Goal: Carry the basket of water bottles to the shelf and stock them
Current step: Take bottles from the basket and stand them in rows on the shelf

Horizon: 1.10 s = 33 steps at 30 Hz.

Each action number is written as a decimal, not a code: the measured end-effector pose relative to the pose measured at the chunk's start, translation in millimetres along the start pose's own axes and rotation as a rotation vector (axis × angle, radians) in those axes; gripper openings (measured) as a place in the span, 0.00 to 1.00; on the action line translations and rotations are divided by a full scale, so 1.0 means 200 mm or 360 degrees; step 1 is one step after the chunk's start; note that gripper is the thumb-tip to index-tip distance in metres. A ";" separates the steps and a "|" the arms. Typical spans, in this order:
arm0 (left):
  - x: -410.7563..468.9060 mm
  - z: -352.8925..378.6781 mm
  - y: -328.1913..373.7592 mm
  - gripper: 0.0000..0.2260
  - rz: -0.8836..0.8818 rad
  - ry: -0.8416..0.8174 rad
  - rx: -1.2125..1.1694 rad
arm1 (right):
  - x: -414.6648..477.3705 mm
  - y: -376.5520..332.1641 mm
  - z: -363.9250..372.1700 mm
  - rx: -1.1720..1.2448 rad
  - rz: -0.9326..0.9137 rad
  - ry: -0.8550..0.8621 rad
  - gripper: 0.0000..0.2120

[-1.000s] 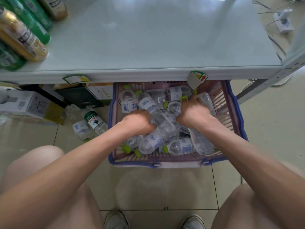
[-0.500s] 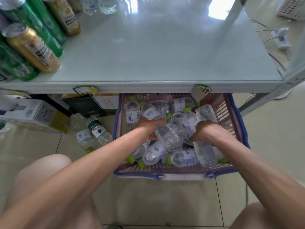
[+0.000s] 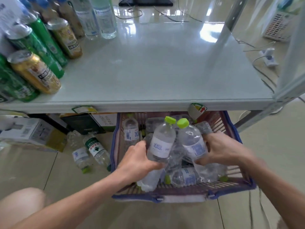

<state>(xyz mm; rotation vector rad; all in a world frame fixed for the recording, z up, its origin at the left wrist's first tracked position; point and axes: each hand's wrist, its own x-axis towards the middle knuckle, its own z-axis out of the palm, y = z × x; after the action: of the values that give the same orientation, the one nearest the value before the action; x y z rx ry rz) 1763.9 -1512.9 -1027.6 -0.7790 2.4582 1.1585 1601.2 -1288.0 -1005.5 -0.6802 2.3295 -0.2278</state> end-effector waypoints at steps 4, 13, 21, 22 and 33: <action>-0.05 -0.22 0.05 0.24 0.0217 0.0083 -0.0106 | -0.15 0.01 -0.19 0.0364 -0.0215 0.0334 0.16; -0.02 -0.30 0.11 0.23 0.0318 0.0165 -0.0231 | -0.25 -0.17 -0.59 0.0687 -0.0458 0.0962 0.26; -0.02 -0.78 0.32 0.26 0.0675 0.0350 -0.0460 | 0.01 -0.44 -1.01 0.0755 -0.0649 0.1156 0.31; 0.02 -0.85 0.36 0.26 0.0720 0.0440 -0.0474 | 0.09 -0.47 -1.04 0.0785 -0.0654 0.1157 0.35; 0.84 -1.19 0.41 0.25 0.0604 0.1063 -0.0740 | 0.82 -0.91 -0.93 0.0800 -0.0596 0.1166 0.20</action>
<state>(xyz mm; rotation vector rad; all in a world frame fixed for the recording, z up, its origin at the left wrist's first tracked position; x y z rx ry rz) 1568.3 -1713.1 -912.4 -0.9721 3.0040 1.9123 1449.5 -1534.4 -899.1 -0.8579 2.6032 -1.3782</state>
